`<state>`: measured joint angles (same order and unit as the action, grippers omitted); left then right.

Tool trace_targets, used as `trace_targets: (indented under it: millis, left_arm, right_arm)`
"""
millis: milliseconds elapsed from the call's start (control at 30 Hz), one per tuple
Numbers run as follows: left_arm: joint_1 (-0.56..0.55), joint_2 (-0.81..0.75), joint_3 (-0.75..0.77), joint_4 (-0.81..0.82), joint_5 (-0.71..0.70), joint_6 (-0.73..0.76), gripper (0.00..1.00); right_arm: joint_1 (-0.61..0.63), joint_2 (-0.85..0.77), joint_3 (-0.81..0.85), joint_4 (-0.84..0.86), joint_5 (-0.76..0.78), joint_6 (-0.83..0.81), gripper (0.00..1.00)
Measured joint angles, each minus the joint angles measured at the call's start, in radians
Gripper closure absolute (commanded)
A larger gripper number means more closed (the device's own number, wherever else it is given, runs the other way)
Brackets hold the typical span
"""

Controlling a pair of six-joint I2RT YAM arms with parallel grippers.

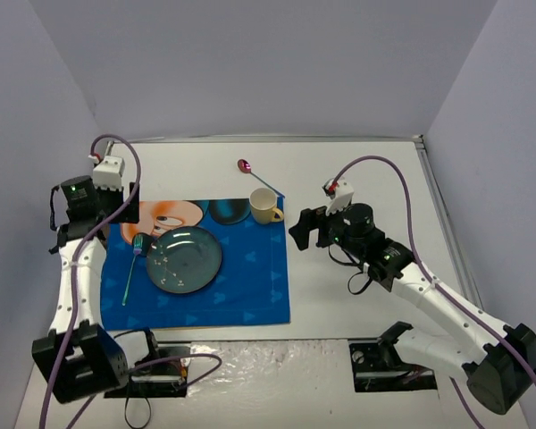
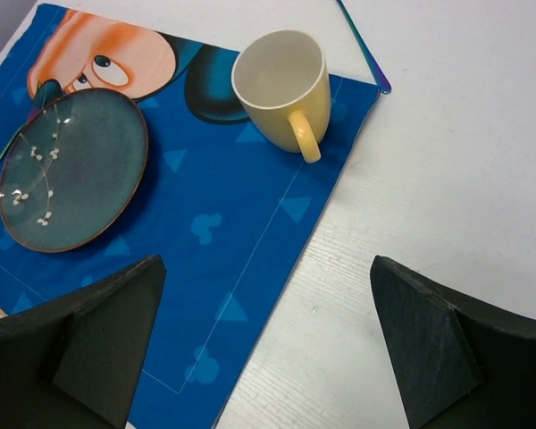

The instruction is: Set the dinner table for one person

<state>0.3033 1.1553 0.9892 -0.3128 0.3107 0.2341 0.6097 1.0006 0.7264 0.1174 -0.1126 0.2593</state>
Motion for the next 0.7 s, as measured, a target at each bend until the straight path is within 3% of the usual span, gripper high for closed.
trace_targets:
  millis: [67, 367, 533, 700]
  left_arm:
    - [-0.041, -0.052, -0.012, -0.008, -0.048, -0.055, 0.03]
    - [-0.233, -0.275, -0.056, -0.057, -0.299, -0.216, 0.03]
    - [-0.333, -0.334, -0.082, -0.095, -0.429, -0.34, 0.03]
    - [-0.365, -0.311, -0.095, -0.134, -0.445, -0.403, 0.03]
  right_arm:
    - [-0.008, 0.032, 0.02, -0.008, -0.002, 0.0, 0.04]
    - [-0.05, 0.248, 0.258, -0.043, 0.0, -0.03, 0.06]
    - [-0.08, 0.47, 0.514, -0.061, -0.011, -0.117, 0.1]
    - [-0.1, 0.752, 0.79, -0.074, -0.034, -0.263, 0.21]
